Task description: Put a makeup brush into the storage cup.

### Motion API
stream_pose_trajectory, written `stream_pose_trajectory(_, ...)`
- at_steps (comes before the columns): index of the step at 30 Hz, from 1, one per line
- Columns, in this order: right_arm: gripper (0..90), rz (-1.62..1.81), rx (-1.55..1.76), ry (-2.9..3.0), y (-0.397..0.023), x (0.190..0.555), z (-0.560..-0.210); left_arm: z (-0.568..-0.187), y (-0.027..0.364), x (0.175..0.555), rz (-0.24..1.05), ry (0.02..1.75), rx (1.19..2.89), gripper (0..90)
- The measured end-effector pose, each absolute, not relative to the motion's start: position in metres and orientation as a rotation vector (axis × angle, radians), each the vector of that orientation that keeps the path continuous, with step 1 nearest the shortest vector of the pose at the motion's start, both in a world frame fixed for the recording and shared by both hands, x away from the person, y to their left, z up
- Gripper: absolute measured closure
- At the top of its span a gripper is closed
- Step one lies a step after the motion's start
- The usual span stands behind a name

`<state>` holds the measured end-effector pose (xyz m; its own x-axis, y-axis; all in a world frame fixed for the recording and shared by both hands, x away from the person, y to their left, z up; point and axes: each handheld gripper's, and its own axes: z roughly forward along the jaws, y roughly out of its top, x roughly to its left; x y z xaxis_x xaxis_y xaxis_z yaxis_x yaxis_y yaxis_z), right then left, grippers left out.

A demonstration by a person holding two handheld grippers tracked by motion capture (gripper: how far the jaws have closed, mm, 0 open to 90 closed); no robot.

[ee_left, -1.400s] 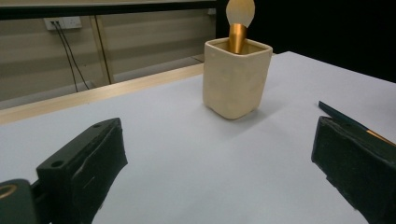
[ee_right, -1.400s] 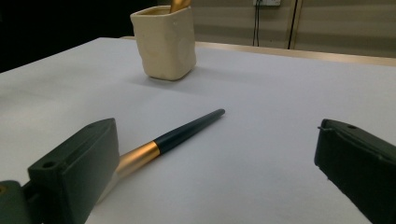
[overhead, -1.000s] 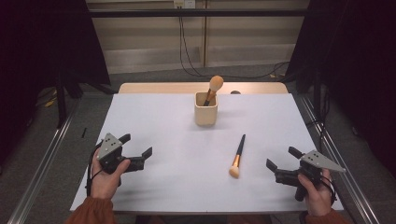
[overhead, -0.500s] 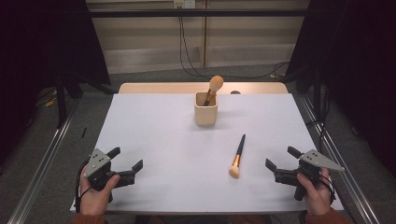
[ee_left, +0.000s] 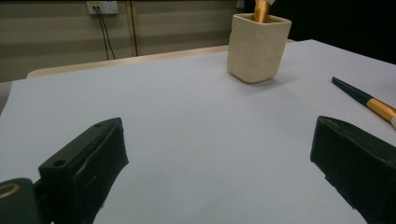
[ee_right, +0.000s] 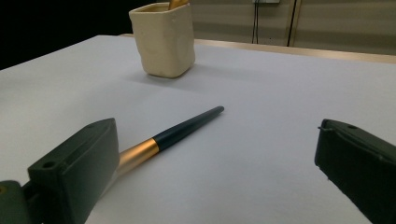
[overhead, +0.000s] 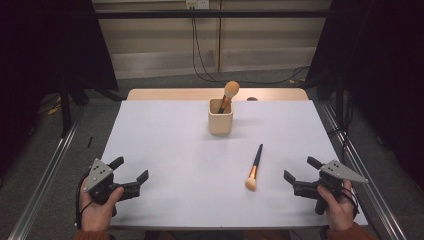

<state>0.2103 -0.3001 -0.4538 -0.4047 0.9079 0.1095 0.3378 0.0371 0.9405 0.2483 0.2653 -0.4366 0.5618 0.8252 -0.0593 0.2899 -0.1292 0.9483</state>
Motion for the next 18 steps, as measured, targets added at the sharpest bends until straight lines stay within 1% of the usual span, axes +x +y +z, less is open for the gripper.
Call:
stream_pose_trajectory(7,0.0,1.396,1.204,1.817,-0.299,0.212,-0.45,-0.435,0.26,0.243,0.581,0.922,1.698,3.5)
stream_pose_trajectory(11,0.2,1.397,1.171,1.825,-0.298,0.215,-0.447,-0.435,0.261,0.243,0.611,0.908,1.719,4.0)
stream_pose_trajectory(18,0.2,1.41,1.149,1.853,-0.297,0.224,-0.443,-0.434,0.26,0.243,0.602,0.898,1.72,4.0)
